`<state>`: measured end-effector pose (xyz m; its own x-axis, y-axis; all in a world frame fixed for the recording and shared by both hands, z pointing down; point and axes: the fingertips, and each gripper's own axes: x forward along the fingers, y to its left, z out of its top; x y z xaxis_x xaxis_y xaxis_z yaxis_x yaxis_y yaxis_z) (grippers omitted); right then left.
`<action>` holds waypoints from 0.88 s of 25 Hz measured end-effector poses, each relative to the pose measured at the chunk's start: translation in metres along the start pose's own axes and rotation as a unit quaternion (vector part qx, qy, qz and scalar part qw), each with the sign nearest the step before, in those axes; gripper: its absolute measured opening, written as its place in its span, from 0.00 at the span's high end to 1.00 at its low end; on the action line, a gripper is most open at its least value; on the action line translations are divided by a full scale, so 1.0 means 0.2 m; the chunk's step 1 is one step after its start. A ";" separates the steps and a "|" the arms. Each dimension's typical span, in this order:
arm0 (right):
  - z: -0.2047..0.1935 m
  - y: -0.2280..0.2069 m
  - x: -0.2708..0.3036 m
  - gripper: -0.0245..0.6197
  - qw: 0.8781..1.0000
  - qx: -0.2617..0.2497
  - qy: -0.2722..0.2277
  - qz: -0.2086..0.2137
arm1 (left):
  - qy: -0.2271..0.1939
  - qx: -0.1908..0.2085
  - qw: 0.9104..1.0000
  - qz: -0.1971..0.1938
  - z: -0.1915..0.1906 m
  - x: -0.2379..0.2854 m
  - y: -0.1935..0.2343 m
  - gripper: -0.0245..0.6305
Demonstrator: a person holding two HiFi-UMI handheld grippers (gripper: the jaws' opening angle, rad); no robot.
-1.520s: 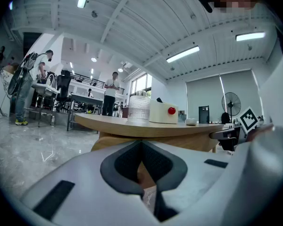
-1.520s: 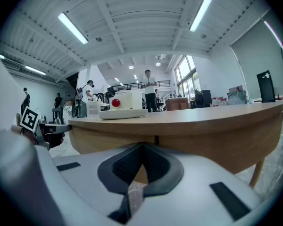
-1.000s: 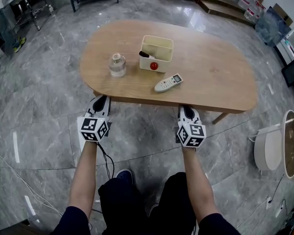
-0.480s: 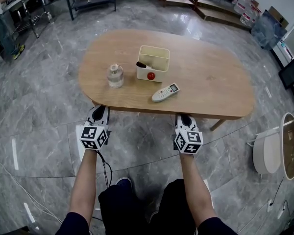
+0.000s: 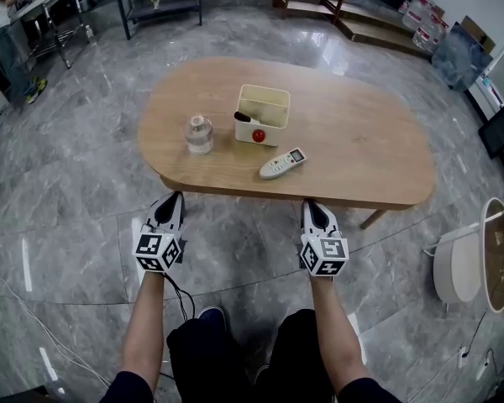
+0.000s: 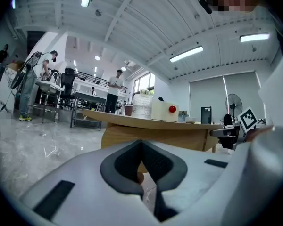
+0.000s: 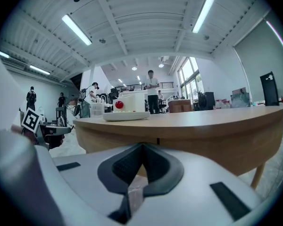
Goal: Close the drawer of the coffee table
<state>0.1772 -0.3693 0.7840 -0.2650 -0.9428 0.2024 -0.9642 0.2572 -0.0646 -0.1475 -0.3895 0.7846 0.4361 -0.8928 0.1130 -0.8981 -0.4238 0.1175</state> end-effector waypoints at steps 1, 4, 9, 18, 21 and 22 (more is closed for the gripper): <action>-0.01 0.00 -0.03 0.92 1.000 -0.006 0.003 0.002 | -0.001 0.000 1.000 0.002 0.00 -0.03 0.00 0.93; -0.03 0.01 -0.13 0.92 1.000 -0.016 0.008 0.003 | -0.002 0.006 1.000 0.005 0.01 -0.12 -0.01 0.93; -0.04 0.01 -0.31 0.92 1.000 -0.022 0.010 0.001 | 0.000 0.012 1.000 0.009 0.00 -0.28 -0.05 0.93; -0.08 0.07 -0.59 0.92 1.000 -0.009 0.015 -0.001 | -0.007 0.009 1.000 0.026 0.04 -0.55 -0.12 0.93; -0.09 0.08 -0.65 0.92 1.000 -0.004 0.014 -0.001 | -0.012 0.006 0.999 0.030 0.05 -0.62 -0.14 0.93; -0.09 0.08 -0.66 0.92 1.000 -0.004 0.014 -0.002 | -0.012 0.006 0.999 0.031 0.05 -0.63 -0.14 0.93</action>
<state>0.1958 -0.2362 0.7739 -0.2614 -0.9375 0.2297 -0.9652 0.2553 -0.0564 -0.1774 -0.2656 0.7568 0.3781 -0.9207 0.0962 -0.9241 -0.3692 0.0985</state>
